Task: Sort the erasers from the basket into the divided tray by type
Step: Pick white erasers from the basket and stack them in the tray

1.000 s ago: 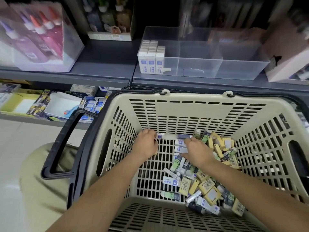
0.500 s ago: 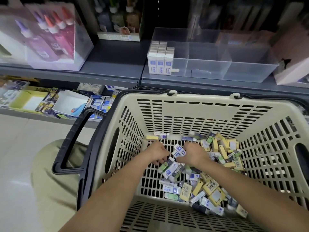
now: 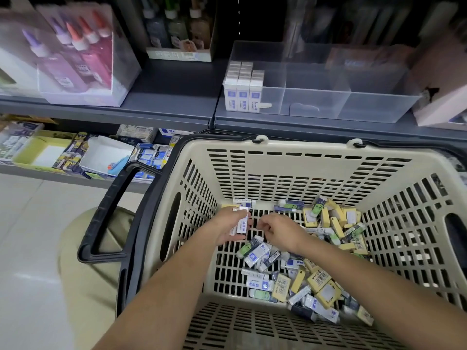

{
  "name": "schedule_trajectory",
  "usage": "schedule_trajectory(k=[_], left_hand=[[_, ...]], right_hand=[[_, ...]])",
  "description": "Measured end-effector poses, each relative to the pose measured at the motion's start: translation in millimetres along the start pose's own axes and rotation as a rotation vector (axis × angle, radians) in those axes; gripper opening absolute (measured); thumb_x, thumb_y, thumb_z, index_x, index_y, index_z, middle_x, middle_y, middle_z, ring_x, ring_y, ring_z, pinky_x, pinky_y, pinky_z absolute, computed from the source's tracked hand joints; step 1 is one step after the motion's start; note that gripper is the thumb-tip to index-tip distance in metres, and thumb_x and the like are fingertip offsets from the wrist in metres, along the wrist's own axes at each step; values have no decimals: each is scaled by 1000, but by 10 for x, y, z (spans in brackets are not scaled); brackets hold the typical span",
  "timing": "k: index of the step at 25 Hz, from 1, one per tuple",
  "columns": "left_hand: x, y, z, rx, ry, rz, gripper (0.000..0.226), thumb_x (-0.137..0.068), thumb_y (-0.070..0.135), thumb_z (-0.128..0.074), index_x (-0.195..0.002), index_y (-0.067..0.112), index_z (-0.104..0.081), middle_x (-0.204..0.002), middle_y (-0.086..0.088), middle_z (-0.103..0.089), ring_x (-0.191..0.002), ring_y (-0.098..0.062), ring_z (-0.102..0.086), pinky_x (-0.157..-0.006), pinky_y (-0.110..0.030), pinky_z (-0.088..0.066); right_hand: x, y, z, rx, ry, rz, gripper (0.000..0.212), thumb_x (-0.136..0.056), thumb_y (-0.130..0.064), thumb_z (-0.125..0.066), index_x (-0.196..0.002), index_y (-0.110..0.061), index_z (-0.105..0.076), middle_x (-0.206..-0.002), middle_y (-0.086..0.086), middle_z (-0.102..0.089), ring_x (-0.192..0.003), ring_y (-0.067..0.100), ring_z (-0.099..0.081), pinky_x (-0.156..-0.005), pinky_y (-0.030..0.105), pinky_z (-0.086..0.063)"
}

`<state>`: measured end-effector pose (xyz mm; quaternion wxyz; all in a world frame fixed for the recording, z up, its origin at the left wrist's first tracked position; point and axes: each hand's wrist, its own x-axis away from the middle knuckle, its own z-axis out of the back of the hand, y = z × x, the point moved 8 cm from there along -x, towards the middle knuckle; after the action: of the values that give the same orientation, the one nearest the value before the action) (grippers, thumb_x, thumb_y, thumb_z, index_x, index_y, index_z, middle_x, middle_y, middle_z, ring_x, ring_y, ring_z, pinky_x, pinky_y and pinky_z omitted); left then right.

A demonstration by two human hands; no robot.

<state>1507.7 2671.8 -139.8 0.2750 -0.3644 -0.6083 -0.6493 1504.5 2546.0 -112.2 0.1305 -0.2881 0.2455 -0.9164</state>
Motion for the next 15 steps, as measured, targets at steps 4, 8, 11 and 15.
schedule_trajectory(k=[4,8,11,15], left_hand=[[23,-92,45,-110,-33,58,20,-93,25,-55,-107,12,-60,-84,-3,-70,-77,-15,-64,-65,-30,-52],[29,-92,33,-162,-44,55,13,-93,26,-54,-94,14,-61,-81,-2,-69,-72,-14,-64,-63,-27,-51],[29,-81,42,-161,-39,48,13,-93,25,-54,-87,15,-60,-78,-2,-68,-66,-14,-61,-61,-26,-49],[20,-84,45,-145,-26,41,13,-93,23,-54,-86,13,-60,-75,-3,-67,-65,-16,-62,-65,-28,-51]], right_hand=[[19,98,-284,215,-318,39,69,-85,-6,-57,-141,-38,-31,-124,0,-39,-106,20,-48,-84,33,-47],[-15,45,-343,327,-270,95,62,-82,-28,-67,-135,-36,-36,-116,2,-41,-103,20,-47,-75,30,-40],[19,83,-351,315,-235,123,61,-82,-34,-67,-134,-31,-36,-120,2,-38,-105,21,-48,-79,30,-43],[37,-32,-366,482,-187,266,60,-82,-35,-65,-134,-30,-37,-122,2,-38,-108,21,-45,-77,28,-38]])
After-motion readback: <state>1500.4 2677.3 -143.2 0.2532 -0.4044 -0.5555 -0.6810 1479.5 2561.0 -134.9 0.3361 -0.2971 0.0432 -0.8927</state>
